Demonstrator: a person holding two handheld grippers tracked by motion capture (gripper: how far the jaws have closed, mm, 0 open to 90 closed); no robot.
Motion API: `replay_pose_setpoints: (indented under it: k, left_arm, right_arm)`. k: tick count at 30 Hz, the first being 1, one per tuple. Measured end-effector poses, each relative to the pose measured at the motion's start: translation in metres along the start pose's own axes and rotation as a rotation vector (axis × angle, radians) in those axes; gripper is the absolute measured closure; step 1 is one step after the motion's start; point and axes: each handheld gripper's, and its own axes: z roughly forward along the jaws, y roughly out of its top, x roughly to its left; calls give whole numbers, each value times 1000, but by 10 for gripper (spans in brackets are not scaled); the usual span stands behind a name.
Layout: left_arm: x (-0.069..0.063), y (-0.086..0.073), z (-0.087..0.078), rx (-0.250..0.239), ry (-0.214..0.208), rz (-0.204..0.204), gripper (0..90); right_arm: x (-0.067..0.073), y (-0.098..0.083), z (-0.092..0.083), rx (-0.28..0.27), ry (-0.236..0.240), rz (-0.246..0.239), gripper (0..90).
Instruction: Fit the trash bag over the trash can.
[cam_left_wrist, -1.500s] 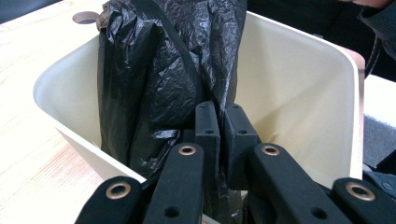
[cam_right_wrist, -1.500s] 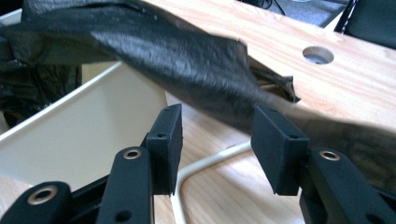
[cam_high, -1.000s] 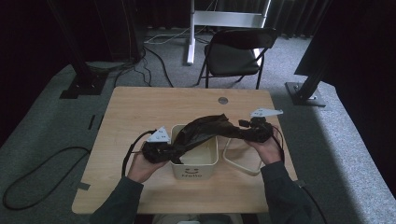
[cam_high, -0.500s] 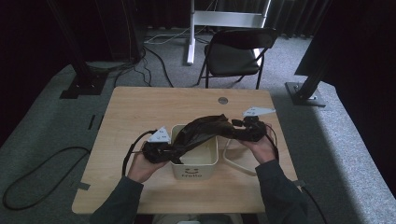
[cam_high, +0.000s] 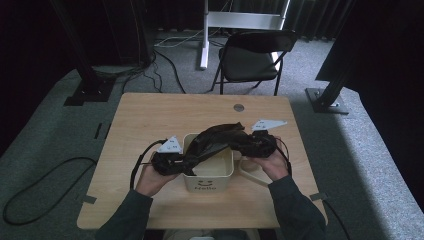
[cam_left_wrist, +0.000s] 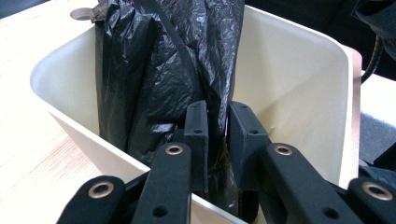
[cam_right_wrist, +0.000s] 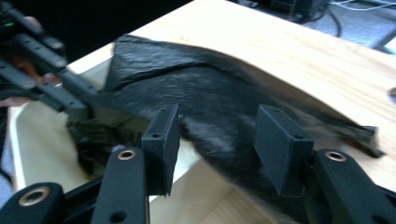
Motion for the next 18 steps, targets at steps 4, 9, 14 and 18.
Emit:
replay_pose_setpoints:
  k: [4,9,14,18]
  left_arm:
    - [-2,2,-4,-10,3,4,751]
    - [-1,9,-17,-55,14,1,722]
    - [2,22,-26,-82,78,9,678]
    - [8,36,-24,-89,104,6,647]
  right_arm:
    - [1,-4,4,18,1,-2,581]
    - [6,-7,3,7,11,-63,805]
    - [13,-9,5,23,8,-122,875]
    - [15,-10,7,26,17,-129,876]
